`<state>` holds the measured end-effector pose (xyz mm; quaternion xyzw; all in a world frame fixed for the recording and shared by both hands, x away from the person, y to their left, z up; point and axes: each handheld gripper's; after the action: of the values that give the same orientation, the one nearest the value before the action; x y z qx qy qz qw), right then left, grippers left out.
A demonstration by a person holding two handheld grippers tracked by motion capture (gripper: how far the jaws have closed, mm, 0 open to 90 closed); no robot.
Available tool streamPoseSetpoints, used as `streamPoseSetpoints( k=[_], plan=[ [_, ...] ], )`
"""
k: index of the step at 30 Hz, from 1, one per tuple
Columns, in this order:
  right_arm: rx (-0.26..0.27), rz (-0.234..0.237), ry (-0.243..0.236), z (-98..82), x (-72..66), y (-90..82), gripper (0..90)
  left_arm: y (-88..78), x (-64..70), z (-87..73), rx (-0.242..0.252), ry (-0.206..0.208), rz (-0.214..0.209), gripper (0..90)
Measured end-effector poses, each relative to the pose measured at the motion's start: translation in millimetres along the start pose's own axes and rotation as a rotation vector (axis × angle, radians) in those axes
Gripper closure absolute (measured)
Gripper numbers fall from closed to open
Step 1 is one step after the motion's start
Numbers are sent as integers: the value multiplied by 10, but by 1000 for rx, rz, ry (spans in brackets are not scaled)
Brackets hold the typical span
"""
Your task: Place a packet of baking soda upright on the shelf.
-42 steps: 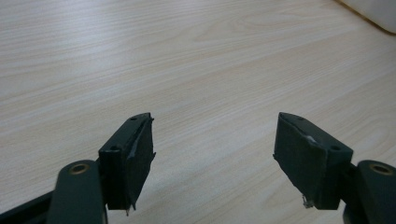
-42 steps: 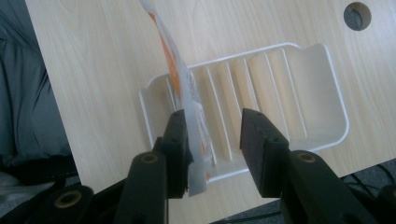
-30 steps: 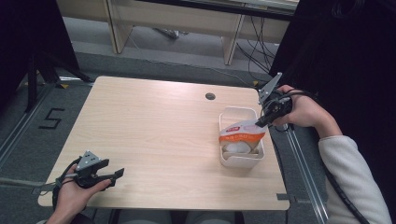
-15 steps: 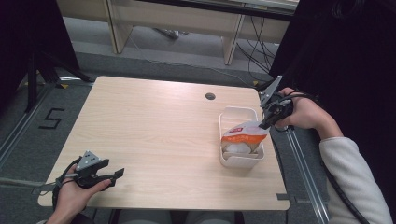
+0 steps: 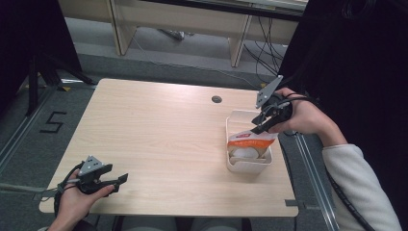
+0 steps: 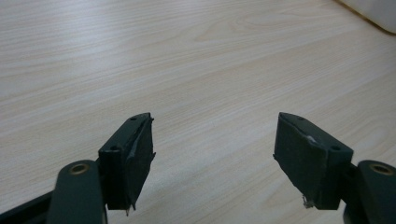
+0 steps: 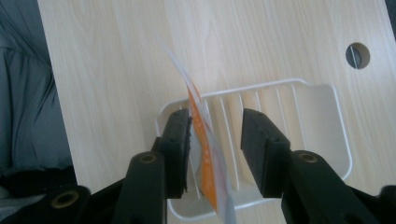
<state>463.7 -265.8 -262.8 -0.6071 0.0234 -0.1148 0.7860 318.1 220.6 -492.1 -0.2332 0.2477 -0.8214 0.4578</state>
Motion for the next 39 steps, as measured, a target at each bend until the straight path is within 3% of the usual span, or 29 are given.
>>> streamPoseSetpoints(
  k=[1, 2, 5, 6, 7, 8, 9, 10, 14, 16, 17, 18, 20, 22, 24, 25, 26, 27, 30, 32, 33, 34, 35, 36, 37, 38, 39],
  plan=[
    [-2, -10, 38, 25, -24, -3, 626, -1, 0, 0, 0, 0, 0, 275],
    [5, -8, 15, 53, -22, 11, 625, -2, 1, -1, 0, -1, 4, 275],
    [6, -4, 25, 106, -47, 35, 629, -2, -1, -2, 1, -3, 1, 276],
    [0, -10, 50, 121, -72, 36, 634, 0, -2, -1, 0, 0, -1, 275],
    [14, 1, 2, 144, -68, 57, 636, 1, -1, -1, 0, 0, -1, 275],
    [11, -1, 30, 161, -111, 60, 641, 2, 1, 0, 0, -1, -1, 275],
    [17, 4, -11, 191, -126, 74, 644, 3, 2, 0, 0, -1, 0, 275],
    [15, 0, 20, 217, -176, 75, 651, 6, 5, -2, 0, -9, -1, 275],
    [61, 18, -68, 363, -317, 110, 677, 4, 8, -2, 0, -12, 2, 275],
    [56, 12, -82, 432, -407, 137, 686, 2, 7, -2, 0, -10, 2, 276],
    [64, 21, -115, 469, -438, 165, 695, 0, 0, 0, 0, 3, 1, 275],
    [51, 20, -94, 494, -492, 182, 701, 0, 1, 0, 0, 1, 1, 275],
    [46, 19, -144, 552, -549, 259, 719, 0, 1, 0, 0, 2, -1, 275],
    [21, 31, -121, 578, -628, 339, 735, -3, -1, 0, -1, 6, 0, 275],
    [23, 55, -167, 603, -664, 457, 739, -2, 4, -2, 1, -3, 0, 275],
    [-4, 59, -126, 600, -720, 497, 745, -2, 3, -1, 1, -2, 0, 275],
    [-14, 68, -124, 602, -755, 548, 749, -2, 0, 1, 1, 5, -1, 275],
    [9, 80, -175, 612, -756, 619, 752, -2, 1, 1, 1, 5, -1, 275],
    [-12, 96, -148, 593, -850, 761, 759, -4, 7, 4, 5, 5, -3, 274],
    [-11, 102, -190, 584, -864, 860, 762, -5, 9, 5, 7, 6, -4, 273],
    [-38, 103, -136, 563, -908, 880, 766, -7, 8, 5, 4, 10, -2, 273],
    [-57, 106, -112, 550, -938, 900, 766, -6, 8, 5, 6, 12, -4, 272],
    [-27, 112, -160, 545, -927, 952, 768, -7, 9, 6, 6, 14, -3, 272],
    [-50, 111, -118, 526, -966, 963, 768, -6, 11, 6, 7, 12, -4, 272],
    [-52, 109, -113, 515, -976, 980, 768, -6, 11, 6, 8, 13, -6, 271],
    [-26, 118, -147, 505, -968, 1032, 768, -6, 12, 7, 8, 14, -5, 271],
    [-46, 115, -98, 481, -1000, 1044, 768, -3, 16, 5, 9, 7, -7, 271]
  ],
)
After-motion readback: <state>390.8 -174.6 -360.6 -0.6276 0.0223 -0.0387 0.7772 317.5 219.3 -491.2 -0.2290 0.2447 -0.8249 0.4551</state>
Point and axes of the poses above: each handheld gripper's, and its own axes: y roughly forward along the jaws, z roughly out of its top, x roughly to its right, and after that the axes turned 4 degrees about -x, right-handed
